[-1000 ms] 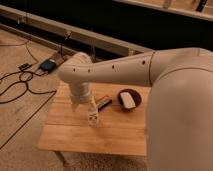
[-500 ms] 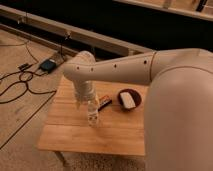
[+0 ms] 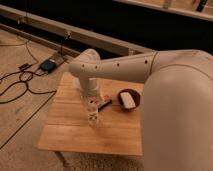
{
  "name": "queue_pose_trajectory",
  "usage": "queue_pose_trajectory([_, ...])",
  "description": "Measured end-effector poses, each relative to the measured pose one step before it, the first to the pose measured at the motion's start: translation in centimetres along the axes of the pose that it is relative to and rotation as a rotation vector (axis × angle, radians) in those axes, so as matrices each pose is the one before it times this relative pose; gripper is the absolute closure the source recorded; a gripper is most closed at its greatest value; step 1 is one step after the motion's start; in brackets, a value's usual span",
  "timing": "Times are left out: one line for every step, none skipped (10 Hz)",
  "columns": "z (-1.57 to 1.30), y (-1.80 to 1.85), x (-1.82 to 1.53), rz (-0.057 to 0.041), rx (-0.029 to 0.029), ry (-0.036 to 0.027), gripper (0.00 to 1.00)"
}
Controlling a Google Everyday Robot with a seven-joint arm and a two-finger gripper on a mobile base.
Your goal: Knock the bottle over
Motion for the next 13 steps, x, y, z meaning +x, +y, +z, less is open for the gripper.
queue_pose_trajectory([-0.151,-0.933,-0.109,0.02169,0.00609,-0.00306,0.35])
queue_pose_trajectory([-0.231,-1.217,-0.069,0.02713,0.00797,-0.00498,0.35])
queue_pose_trajectory([-0.456,-2.222,0.033,0.04932,0.01117,-0.00847,0.35])
queue_pose_trajectory([-0.222,-1.095,0.137,0.02418,0.00424,-0.00293,0.35])
queue_pose_trajectory([-0.15,-1.05,0.141,0.02235,0.00476,-0.00245,0.35])
queue_pose_trajectory([-0.026,-1.326,0.225,0.03013,0.00058,-0.00255,0.35])
queue_pose_trajectory([0.023,-0.441,0.11,0.00934,0.00216,0.00139,0.35])
queue_pose_trajectory([0.022,-0.666,0.136,0.01565,0.00199,-0.00149,0.35])
queue_pose_trajectory([0.022,-0.242,0.031,0.00746,-0.00253,-0.00293,0.35])
queue_pose_trajectory([-0.016,-0.067,-0.089,0.00469,-0.00757,-0.00473,0.35])
queue_pose_trajectory([0.02,-0.087,-0.019,0.00154,0.00007,-0.00017,0.35])
queue_pose_trajectory([0.002,0.024,0.013,-0.00045,-0.00001,0.00023,0.35])
queue_pose_trajectory([-0.013,0.173,0.032,-0.00314,-0.00035,-0.00003,0.35])
